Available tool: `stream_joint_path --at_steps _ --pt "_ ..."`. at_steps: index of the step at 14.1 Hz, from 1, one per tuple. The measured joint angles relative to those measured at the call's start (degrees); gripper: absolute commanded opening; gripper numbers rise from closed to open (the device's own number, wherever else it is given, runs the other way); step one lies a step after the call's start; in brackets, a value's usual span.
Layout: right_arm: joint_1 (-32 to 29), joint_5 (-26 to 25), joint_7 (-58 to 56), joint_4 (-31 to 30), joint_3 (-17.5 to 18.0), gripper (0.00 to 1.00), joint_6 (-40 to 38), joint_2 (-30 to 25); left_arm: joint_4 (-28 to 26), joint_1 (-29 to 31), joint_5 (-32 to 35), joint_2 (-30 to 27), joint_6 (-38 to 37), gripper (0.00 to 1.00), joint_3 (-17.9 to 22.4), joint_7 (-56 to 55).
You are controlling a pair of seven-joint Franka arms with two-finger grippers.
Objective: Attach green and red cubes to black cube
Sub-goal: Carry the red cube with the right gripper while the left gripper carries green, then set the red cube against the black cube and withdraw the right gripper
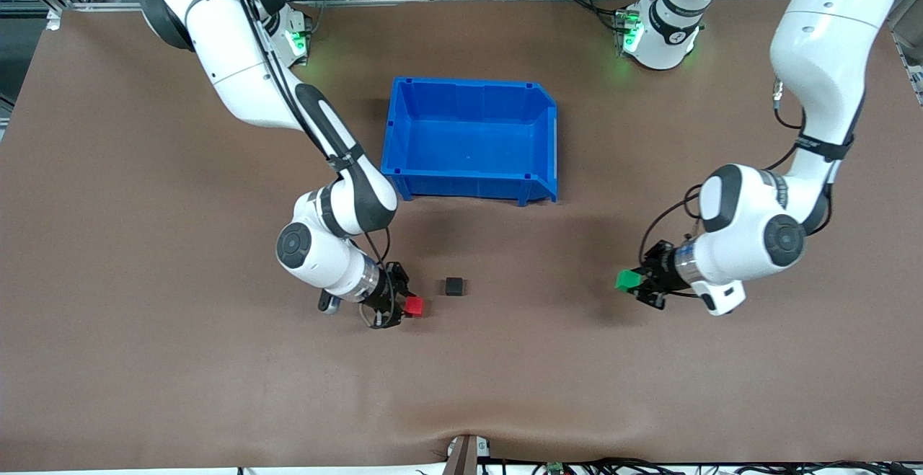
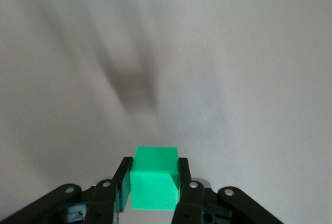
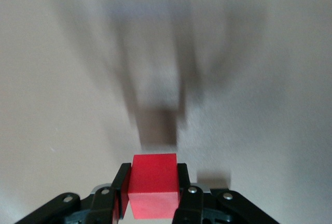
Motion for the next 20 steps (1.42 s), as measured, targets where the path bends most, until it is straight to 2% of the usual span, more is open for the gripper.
stream_joint_path --at_steps 5,9,10,11,12,16,20 --pt "2.3 0.0 0.5 -0.4 0.0 0.0 -1.3 0.3 2.8 -5.8 -0.8 2.5 0.2 0.0 -0.1 -9.7" --pt "2.8 0.0 0.7 -0.6 0.5 0.0 -1.3 0.6 3.5 -7.7 -0.9 3.3 1.1 0.0 0.0 -13.5" --pt "2.8 0.1 1.0 -0.6 0.9 0.17 -1.3 0.6 3.5 -7.8 -1.1 3.4 1.2 0.0 0.0 -13.9" --pt "2.9 0.1 1.8 -0.6 1.3 0.69 -1.3 0.6 3.5 -7.9 -1.2 3.4 1.2 0.0 -0.1 -14.3" --pt "2.9 0.1 2.2 -0.6 1.5 1.0 -1.4 0.6 3.5 -8.1 -1.3 3.4 1.2 0.0 -0.1 -14.6" --pt "3.1 -0.4 2.3 -0.6 1.4 1.0 -1.4 0.6 3.5 -8.8 -1.7 3.7 2.3 0.0 -0.1 -17.5" --pt "0.5 -3.6 1.3 0.5 0.1 1.0 -1.8 -1.0 3.8 -13.1 -1.7 4.2 3.6 0.0 0.1 -23.8"
